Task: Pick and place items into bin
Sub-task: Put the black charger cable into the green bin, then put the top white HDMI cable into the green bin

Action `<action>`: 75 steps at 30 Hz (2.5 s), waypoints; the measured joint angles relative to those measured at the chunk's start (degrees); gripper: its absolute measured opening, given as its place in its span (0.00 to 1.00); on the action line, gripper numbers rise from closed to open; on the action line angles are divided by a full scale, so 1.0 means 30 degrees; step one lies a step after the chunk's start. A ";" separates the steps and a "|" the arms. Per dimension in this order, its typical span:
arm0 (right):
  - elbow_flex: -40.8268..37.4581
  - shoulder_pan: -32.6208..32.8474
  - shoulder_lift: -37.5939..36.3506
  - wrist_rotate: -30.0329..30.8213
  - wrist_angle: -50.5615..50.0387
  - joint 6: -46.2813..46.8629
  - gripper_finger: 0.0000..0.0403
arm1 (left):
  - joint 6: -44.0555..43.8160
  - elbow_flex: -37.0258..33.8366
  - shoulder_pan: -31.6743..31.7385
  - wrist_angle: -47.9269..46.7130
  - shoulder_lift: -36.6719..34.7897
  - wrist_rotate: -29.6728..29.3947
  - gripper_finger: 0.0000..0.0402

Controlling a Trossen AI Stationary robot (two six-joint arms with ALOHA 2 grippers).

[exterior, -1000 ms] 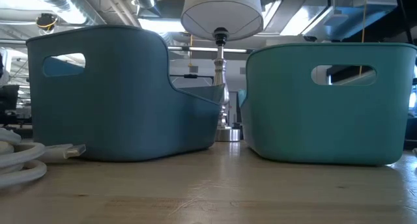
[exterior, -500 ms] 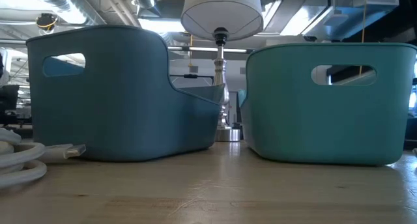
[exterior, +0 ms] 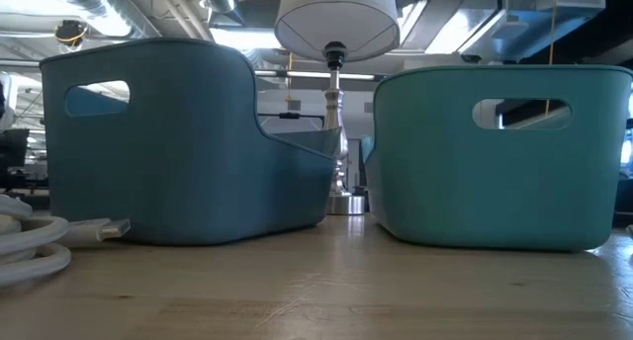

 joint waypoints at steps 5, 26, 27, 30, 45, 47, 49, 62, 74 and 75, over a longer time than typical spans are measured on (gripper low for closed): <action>-0.1227 0.0133 0.0007 0.0124 -0.3430 0.4632 0.02 | -0.0055 -0.0007 -0.0308 -0.1454 -0.0894 -0.3323 0.42; -0.6845 -0.8164 0.0022 -1.2353 0.2621 -0.2044 0.02 | 0.0276 -0.0007 -0.2573 -0.3037 -0.3229 -0.4700 0.43; -0.6845 -0.8419 0.0022 -1.2607 0.2620 -0.2285 0.02 | 0.0273 -0.0007 -0.2631 -0.3198 -0.3229 -0.4882 0.43; -0.6845 -0.9219 0.0022 -1.3129 0.2461 -0.2743 0.02 | 0.0258 -0.0007 -0.2797 -0.3600 -0.3229 -0.5413 0.43; -1.1153 -1.1375 0.0015 -1.5484 0.6581 -0.3893 0.02 | 0.0910 -0.0007 -0.3778 -0.4011 -0.3229 -0.8122 0.43; -1.2099 -1.1533 0.0019 -1.5435 0.7431 -0.3832 0.02 | 0.1224 -0.0007 -0.3836 -0.4007 -0.3229 -0.8214 0.43; -1.2921 -1.1665 -0.0041 -1.5136 0.8224 -0.3846 0.02 | 0.1271 -0.0007 -0.3879 -0.3987 -0.3229 -0.8258 0.43; -1.3357 -1.1880 0.0036 -1.4972 1.0055 -0.3912 0.23 | 0.1285 -0.0007 -0.3879 -0.3842 -0.3236 -0.8272 0.43; -1.0645 -1.1063 0.0036 -1.4451 0.8347 -0.3821 0.34 | 0.1230 -0.0007 -0.3879 -0.3842 -0.3236 -0.8272 0.43; -1.0185 -1.0932 0.0036 -1.4406 0.7964 -0.3831 0.34 | 0.1164 -0.0007 -0.3879 -0.3842 -0.3236 -0.8272 0.43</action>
